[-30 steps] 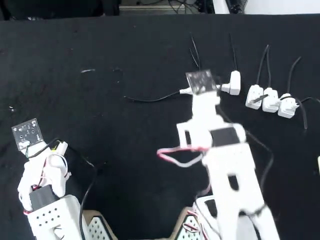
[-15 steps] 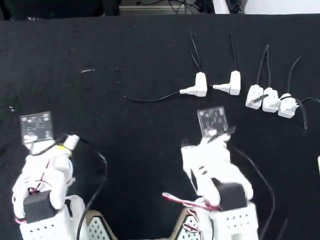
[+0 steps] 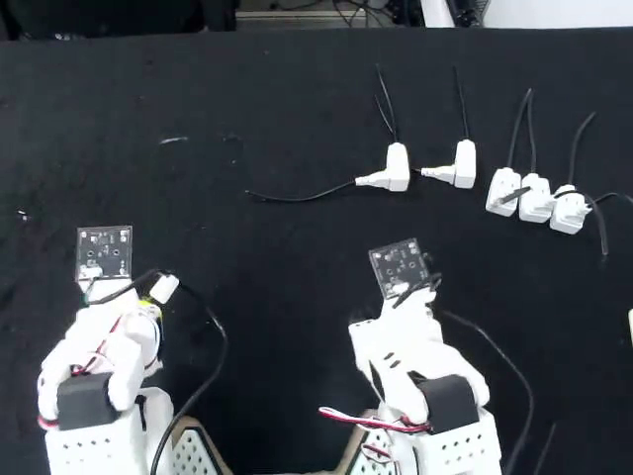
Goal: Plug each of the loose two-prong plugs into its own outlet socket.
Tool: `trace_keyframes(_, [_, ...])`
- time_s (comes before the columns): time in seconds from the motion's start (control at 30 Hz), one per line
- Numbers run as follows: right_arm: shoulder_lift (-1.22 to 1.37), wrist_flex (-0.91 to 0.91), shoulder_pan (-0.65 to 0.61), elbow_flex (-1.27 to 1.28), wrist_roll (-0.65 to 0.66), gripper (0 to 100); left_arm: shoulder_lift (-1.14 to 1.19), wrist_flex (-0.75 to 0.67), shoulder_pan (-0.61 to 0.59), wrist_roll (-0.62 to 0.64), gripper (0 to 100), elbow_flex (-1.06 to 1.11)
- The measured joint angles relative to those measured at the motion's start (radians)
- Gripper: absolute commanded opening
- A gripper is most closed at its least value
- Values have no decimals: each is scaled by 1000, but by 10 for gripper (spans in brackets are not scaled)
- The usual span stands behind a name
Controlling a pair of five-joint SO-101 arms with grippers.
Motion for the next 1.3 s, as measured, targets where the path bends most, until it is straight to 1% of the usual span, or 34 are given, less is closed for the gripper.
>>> trace_keyframes(0.17, [0, -26, 20, 74, 0, 14, 0, -17, 3, 3, 48, 123])
trace_keyframes(0.23, [0, -49, 21, 147, -2, 12, 0, -92, 5, 2, 48, 203])
trace_keyframes(0.33, [0, -55, 23, 155, -2, 12, 6, -239, 5, 0, 45, 316])
trace_keyframes(0.43, [0, -57, 26, 157, -2, 12, 6, -284, 21, 5, 47, 367])
trace_keyframes(0.67, [0, -57, 26, 157, -2, 12, 2, -281, 140, 106, 48, 407])
trace_keyframes(0.83, [0, -57, 26, 157, -2, 12, 5, -281, 175, 118, 45, 410])
trace_keyframes(1.3, [0, -57, 26, 157, -2, 12, 5, -281, 181, 118, 45, 410])
